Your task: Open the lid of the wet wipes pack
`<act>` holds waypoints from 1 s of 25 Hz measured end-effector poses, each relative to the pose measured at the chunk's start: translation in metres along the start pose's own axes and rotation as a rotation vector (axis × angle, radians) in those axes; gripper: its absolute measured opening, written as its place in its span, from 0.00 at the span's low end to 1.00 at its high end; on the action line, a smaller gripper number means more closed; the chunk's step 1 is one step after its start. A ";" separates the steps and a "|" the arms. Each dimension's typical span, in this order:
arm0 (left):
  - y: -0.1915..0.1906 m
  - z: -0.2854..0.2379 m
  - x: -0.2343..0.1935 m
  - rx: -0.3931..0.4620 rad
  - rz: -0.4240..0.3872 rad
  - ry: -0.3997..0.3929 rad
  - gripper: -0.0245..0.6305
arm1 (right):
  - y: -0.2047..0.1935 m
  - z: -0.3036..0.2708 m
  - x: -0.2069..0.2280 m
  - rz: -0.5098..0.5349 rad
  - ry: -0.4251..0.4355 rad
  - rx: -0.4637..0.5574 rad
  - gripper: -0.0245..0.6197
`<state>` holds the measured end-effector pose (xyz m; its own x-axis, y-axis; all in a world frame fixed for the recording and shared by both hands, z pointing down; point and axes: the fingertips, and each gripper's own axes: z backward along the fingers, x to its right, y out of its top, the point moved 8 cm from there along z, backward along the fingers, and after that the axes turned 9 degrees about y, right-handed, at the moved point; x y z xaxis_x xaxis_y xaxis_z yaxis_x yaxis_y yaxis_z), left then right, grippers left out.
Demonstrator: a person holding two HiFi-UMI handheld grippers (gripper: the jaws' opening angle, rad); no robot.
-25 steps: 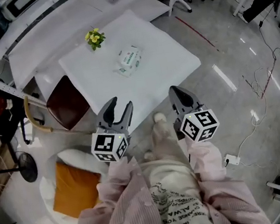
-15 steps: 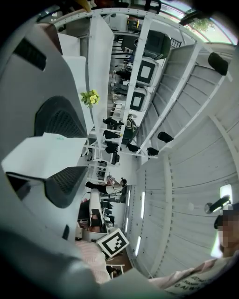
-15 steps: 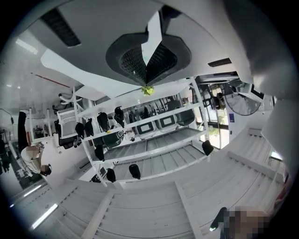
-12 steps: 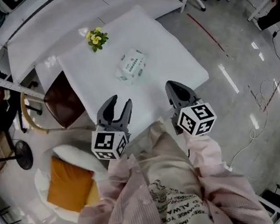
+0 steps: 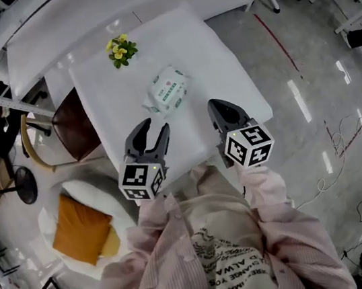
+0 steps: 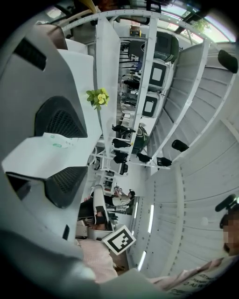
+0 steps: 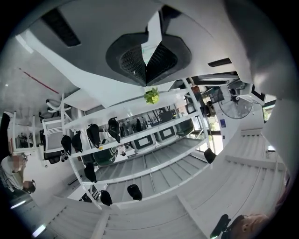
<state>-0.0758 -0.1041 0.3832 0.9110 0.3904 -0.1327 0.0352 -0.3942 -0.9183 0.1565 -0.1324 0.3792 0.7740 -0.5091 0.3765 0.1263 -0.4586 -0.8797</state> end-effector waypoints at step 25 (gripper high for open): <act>-0.049 -0.148 -0.017 -0.231 -0.154 0.073 0.32 | -0.045 -0.153 0.103 0.007 0.177 -0.215 0.04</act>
<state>-0.0324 -0.2150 0.4860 0.9145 0.4030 0.0366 0.2606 -0.5175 -0.8151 0.1362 -0.2755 0.5020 0.6514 -0.6236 0.4321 -0.0282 -0.5891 -0.8076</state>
